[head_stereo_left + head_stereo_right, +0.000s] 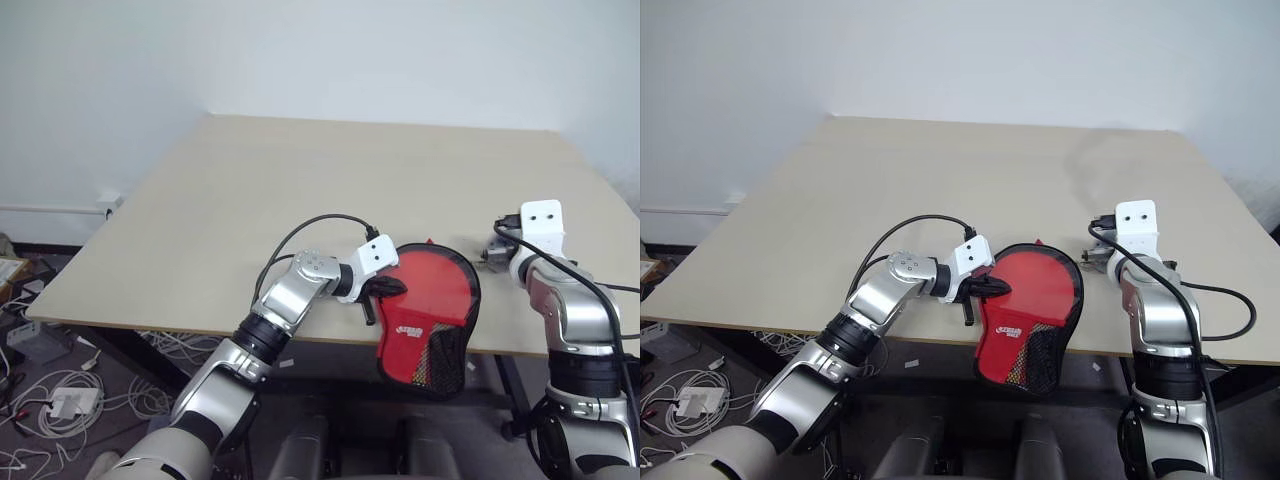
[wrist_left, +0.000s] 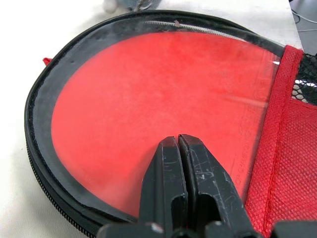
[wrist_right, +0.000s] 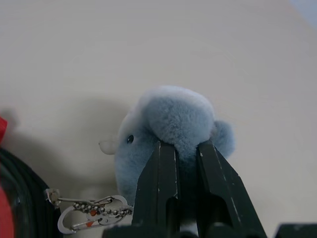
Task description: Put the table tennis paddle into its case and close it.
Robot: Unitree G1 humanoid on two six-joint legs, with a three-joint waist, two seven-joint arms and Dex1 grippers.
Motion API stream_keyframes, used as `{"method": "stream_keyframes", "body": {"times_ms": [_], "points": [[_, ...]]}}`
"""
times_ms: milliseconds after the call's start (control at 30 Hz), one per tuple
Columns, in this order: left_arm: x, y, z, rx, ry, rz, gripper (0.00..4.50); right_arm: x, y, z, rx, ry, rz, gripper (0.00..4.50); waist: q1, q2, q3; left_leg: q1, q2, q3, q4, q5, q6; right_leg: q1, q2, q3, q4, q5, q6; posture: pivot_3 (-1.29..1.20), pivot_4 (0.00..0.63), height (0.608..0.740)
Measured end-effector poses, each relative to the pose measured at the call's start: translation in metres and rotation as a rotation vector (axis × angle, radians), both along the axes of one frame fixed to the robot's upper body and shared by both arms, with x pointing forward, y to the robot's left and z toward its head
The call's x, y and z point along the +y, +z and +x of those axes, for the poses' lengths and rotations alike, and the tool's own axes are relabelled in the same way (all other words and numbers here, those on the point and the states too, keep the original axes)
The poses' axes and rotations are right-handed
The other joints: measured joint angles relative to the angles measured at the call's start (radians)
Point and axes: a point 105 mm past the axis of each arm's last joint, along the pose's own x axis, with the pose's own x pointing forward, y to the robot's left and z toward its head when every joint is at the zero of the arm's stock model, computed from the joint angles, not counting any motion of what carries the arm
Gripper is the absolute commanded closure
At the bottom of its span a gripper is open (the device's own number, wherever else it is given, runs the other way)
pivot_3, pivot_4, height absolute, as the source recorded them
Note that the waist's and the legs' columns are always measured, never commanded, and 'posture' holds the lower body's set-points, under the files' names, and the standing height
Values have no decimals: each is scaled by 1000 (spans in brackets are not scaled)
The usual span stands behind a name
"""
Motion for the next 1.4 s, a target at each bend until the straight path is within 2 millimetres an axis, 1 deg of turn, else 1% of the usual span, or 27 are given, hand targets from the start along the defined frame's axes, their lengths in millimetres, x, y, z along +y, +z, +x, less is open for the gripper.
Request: {"method": "stream_keyframes", "body": {"times_ms": [200, 300, 367, 400, 433, 467, 500, 533, 600, 633, 700, 733, 833, 900, 933, 967, 1000, 1067, 1133, 1200, 1267, 1300, 1400], "points": [[-2, 0, 1, 5, -12, 4, 4500, -1, -1, -24, 56, -21, 14, 4496, 4, 0, 0, 0, 0, -1, 0, -1, 3, 1, 0, -1, -1, 0, 0, 0, 0, 654], [-2, 0, 2, 4, -16, 5, 4500, 0, -1, -33, 104, -1, 42, 4496, 5, 0, 0, 0, 0, -2, 0, -2, 3, 1, -1, -2, -1, 0, 0, 0, 0, 654], [-3, 0, 2, 5, -19, 7, 4500, 0, -2, -36, 127, 22, 54, 3797, 5, 0, 0, 0, 0, -2, 0, -2, 3, 1, -1, -3, -1, 0, 0, 0, 0, 654], [-4, 0, 2, 7, -21, 7, 4500, -1, -1, -37, 134, 32, 54, 3579, 7, 0, 0, 0, 0, -2, 0, -2, 3, 1, -1, -3, -1, 0, 0, 0, 0, 654], [-4, 0, 2, 7, -22, 8, 4500, -2, -1, -37, 140, 43, 54, 3229, 7, 0, 0, 0, 0, -3, 0, -2, 3, 2, -1, -3, -1, 0, 0, 0, 0, 654], [-4, 0, 2, 7, -22, 9, 4500, -2, 0, -38, 146, 57, 55, 2815, 7, 0, 0, 0, 0, -3, 0, -2, 3, 1, -1, -3, -1, 0, 0, 0, 0, 654], [-4, 0, 3, 7, -23, 9, 4500, -2, 1, -38, 154, 73, 58, 2518, 7, 0, 0, 0, 0, -3, 0, -2, 3, 2, -1, -3, -1, 0, 0, 0, 0, 654], [-4, 0, 3, 6, -23, 10, 4500, -1, 2, -38, 160, 94, 64, 2054, 6, 0, 0, 0, 0, -3, 0, -2, 4, 1, -1, -3, -1, 0, 0, 0, 0, 654], [-4, 0, 3, 6, -24, 10, 4500, 0, 6, -37, 175, 130, 75, 1372, 6, 0, 0, 0, 0, -3, 0, -3, 5, 2, -2, -3, -2, 0, 0, 0, 0, 654], [-5, 0, 3, 5, -24, 9, 4500, 1, 7, -37, 183, 148, 81, 944, 6, 0, 0, 0, 0, -3, 0, -3, 5, 2, -2, -4, -2, 0, 0, 0, 0, 654], [-6, 0, 3, 2, -27, 8, 4500, 5, 17, -36, 232, 246, 70, 248, 7, 0, 0, 0, 0, -3, 1, -4, 6, 1, -3, -4, -1, 0, 0, 0, 0, 654], [-6, 1, 3, 0, -27, 9, 4500, 6, 25, -36, 241, 291, 61, 54, 6, 0, 1, 0, 0, -3, 1, -4, 7, 1, -3, -4, -2, 0, 0, 0, 0, 654], [-7, 0, 4, -4, -28, 13, 4500, 5, 62, -29, 226, 385, 17, 54, 5, 0, 0, 0, 0, -5, 1, -4, 7, 1, -5, -7, -3, 0, 0, 0, 0, 654], [-8, 0, 5, -4, -28, 15, 4500, 4, 83, -19, 197, 428, -7, 54, 3, -1, 0, 0, 0, -7, 1, -4, 7, 2, -9, -11, -4, 0, 0, 0, 0, 654], [-8, 0, 5, -5, -28, 15, 4500, 5, 89, -13, 188, 451, -11, 54, 2, -2, 0, 0, 0, -6, 1, -4, 7, 2, -10, -13, -4, 0, 1, 0, 0, 654], [-9, 0, 6, -7, -29, 16, 4500, 6, 95, -5, 177, 470, -18, 54, 1, -2, 0, -1, 0, -6, 1, -4, 7, 2, -16, -14, -3, 0, 0, 0, 0, 654], [-10, 0, 6, -10, -31, 15, 4500, 5, 98, 2, 169, 482, -26, 54, 2, -2, 0, -1, 0, -6, 1, -4, 7, 2, -19, -17, -3, 0, 1, 0, 0, 654], [-12, 1, 6, -12, -33, 14, 4500, 3, 103, 19, 155, 496, -52, 54, 0, -2, 0, -2, 0, -6, 1, -4, 7, 1, -19, -17, -3, 0, 1, 0, 0, 654], [-13, 1, 7, -12, -34, 13, 4500, -1, 102, 37, 147, 496, -82, 54, -3, -2, 0, -3, 0, -5, 1, -4, 7, 1, -19, -17, -3, 0, 0, 0, 0, 654], [-15, 2, 8, -15, -36, 12, 4500, -5, 95, 53, 154, 491, -98, 54, -4, -2, 0, -4, 0, -4, 1, -2, 4, 1, -19, -16, -3, 1, -1, 0, 0, 654], [-15, 2, 8, -16, -37, 10, 4500, -6, 79, 65, 186, 499, -102, 54, -5, -2, 0, -5, 0, -4, 1, -1, 1, 0, -19, -16, -3, 2, -3, 0, 0, 654], [-16, 2, 8, -16, -37, 9, 4500, -6, 68, 69, 213, 507, -101, 54, -5, -2, 0, -5, 0, -4, 1, -1, 1, 0, -19, -16, -3, 2, -3, 0, 0, 654], [-16, 2, 7, -17, -38, 7, 4500, -5, 36, 73, 304, 538, -99, 54, -5, -1, 0, -6, -1, -4, 1, -1, 1, -1, -18, -16, -2, 3, -3, 0, 0, 654]]}}
